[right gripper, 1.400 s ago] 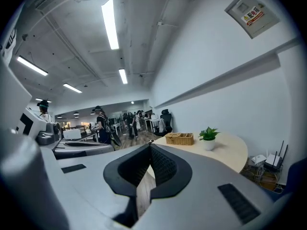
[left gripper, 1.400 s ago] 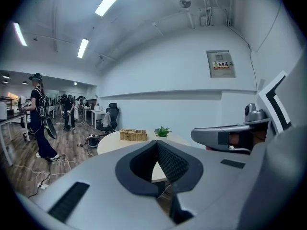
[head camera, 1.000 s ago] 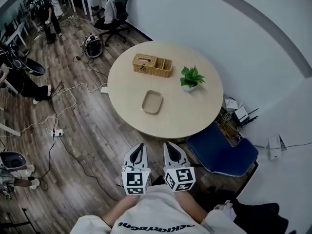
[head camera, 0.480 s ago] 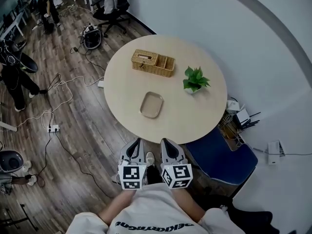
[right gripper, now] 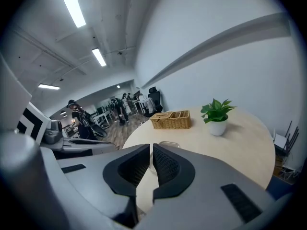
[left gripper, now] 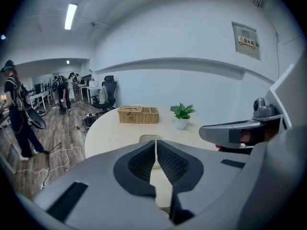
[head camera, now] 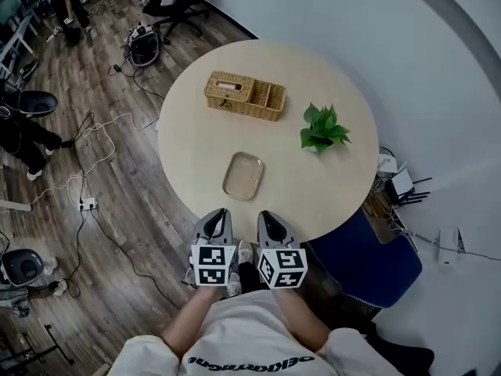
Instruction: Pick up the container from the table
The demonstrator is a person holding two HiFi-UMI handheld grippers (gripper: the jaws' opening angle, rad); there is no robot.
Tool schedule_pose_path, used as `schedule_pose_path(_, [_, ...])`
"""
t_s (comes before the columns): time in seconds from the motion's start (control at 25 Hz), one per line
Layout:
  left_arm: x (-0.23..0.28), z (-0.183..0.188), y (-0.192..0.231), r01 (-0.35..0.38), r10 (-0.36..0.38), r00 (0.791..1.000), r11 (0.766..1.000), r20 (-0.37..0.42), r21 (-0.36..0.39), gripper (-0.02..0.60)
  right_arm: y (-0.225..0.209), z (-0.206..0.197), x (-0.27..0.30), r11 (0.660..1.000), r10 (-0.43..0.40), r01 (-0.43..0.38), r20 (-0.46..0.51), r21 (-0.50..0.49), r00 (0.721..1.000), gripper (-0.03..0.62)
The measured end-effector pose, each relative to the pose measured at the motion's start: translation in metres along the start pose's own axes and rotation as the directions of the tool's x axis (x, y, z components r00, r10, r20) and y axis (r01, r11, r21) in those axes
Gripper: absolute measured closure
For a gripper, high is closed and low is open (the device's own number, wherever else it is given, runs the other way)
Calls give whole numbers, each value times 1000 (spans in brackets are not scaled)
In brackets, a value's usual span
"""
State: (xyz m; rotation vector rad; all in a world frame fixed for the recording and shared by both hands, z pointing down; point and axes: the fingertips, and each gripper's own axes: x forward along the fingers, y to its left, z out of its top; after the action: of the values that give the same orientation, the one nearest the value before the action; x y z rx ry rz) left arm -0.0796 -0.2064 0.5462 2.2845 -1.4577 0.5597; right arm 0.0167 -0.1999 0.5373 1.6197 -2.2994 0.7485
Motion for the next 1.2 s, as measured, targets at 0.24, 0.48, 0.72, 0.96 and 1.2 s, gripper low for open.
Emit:
schedule_pose_path(0.24, [59,-7,16,3,-3,998,1000,-68,-1,563,-25,-12,53,998,-34,37,-67,52,997,554])
schedule_pose_path(0.48, [99,-25,26,4,-7,992,1000,-129,-25,535,-46,-32,89,989,-31,49,-128,141,991,512])
schedule_pose_path(0.72, [139,-47,42,-8,-8,982,997,-191,-81,503,-68,-49,123,981,-36,69,-182,181,983,474])
schedule_pose_path(0.96, [164,-58,50,-11,-11,973,995,-229,-96,465,-82,-59,144,973,-44,91,-215,213,976,467])
schedule_pose_path(1.2, [185,-65,60,-1,-26,964,995,-265,-99,462,-94,-69,161,965,-47,110,-250,240,967,448])
